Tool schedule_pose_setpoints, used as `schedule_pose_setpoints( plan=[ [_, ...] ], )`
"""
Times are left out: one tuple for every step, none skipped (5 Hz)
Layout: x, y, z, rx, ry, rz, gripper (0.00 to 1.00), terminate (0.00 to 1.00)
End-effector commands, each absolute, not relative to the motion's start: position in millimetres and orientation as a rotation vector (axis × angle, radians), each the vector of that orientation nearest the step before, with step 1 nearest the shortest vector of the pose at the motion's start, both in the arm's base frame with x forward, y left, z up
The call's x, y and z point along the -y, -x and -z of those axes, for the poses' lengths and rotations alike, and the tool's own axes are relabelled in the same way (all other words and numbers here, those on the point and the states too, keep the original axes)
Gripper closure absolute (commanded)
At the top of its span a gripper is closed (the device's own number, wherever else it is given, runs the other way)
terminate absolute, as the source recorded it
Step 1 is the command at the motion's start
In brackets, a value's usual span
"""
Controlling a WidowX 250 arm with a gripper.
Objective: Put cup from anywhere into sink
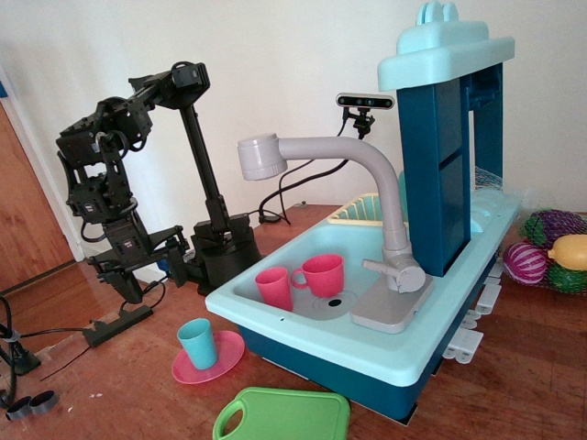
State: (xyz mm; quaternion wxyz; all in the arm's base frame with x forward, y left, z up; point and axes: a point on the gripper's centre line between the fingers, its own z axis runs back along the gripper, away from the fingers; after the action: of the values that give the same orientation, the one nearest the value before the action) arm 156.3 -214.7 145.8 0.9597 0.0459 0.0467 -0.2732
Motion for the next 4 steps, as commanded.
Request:
schedule_pose_setpoints(
  plan=[
    [214.7, -156.3, -145.8, -0.095, -0.093, 0.554, 0.00, 0.00],
    [216.5, -165.4, -122.5, -0.072, -0.078, 0.559, 0.00, 0.00],
    [213.4, -159.0, -108.6, -0.093, -0.057, 0.550, 0.00, 0.00],
    [212.1, -152.0, -98.7, -0.104, -0.047, 0.541, 0.00, 0.00]
  ],
)
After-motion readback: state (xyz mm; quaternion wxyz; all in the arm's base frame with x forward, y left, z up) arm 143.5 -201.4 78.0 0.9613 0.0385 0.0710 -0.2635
